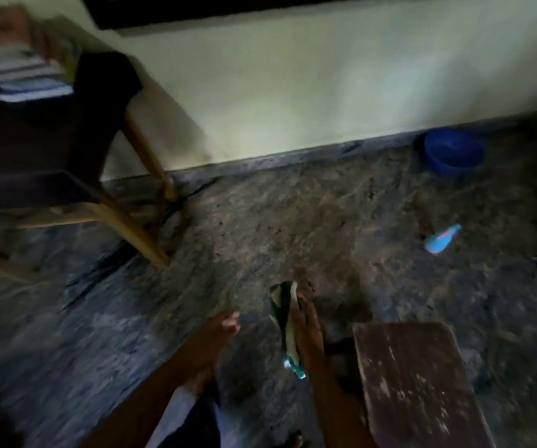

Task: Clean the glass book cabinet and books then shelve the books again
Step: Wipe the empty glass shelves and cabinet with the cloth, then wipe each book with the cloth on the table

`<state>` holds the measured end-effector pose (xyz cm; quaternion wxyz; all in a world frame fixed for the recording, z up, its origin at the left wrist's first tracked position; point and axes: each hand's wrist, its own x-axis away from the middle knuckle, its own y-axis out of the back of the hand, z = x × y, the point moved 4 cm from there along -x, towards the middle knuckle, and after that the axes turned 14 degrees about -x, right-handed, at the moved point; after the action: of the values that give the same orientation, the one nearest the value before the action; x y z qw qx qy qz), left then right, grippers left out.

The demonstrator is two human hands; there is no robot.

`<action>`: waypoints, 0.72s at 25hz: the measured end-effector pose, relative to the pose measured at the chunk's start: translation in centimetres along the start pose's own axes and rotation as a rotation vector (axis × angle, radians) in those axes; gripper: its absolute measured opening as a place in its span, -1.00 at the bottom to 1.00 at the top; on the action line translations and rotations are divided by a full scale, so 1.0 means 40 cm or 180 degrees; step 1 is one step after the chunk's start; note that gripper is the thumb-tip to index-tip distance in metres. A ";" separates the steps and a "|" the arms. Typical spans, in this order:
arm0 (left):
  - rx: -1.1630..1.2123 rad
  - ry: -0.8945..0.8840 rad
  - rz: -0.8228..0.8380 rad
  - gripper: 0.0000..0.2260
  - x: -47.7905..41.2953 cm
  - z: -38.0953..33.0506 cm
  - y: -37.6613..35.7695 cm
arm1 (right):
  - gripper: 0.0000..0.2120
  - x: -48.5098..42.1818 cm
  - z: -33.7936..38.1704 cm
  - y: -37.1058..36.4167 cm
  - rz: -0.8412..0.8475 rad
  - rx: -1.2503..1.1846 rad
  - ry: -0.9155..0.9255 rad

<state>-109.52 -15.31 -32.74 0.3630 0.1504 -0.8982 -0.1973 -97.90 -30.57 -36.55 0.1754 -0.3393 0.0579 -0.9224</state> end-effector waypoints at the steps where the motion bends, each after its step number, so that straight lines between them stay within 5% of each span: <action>1: 0.0074 -0.0025 -0.0116 -0.75 0.008 -0.001 0.075 | -0.70 0.017 0.042 -0.099 0.0448 -0.0809 -0.0185; 3: 0.0203 -0.0104 -0.0529 -0.74 0.030 0.007 0.266 | -0.50 0.052 0.146 -0.299 0.1161 -0.1713 -0.0276; 6: 0.1062 -0.0218 -0.1188 -0.77 0.079 0.026 0.553 | -0.19 0.064 0.288 -0.576 0.1529 -0.0978 0.0188; 11: 0.2786 0.0078 -0.1797 -0.83 0.042 0.078 0.930 | -0.65 -0.051 0.388 -0.990 0.1539 -0.0028 0.0926; 18: 0.4440 0.0315 -0.1681 -0.42 -0.240 0.063 1.324 | -0.68 -0.226 0.537 -1.395 0.1830 0.0565 0.1763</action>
<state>-111.41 35.70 -15.54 0.1638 0.5651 -0.7315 0.3447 -93.48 24.96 -13.05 0.4324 -0.0316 0.1156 -0.8937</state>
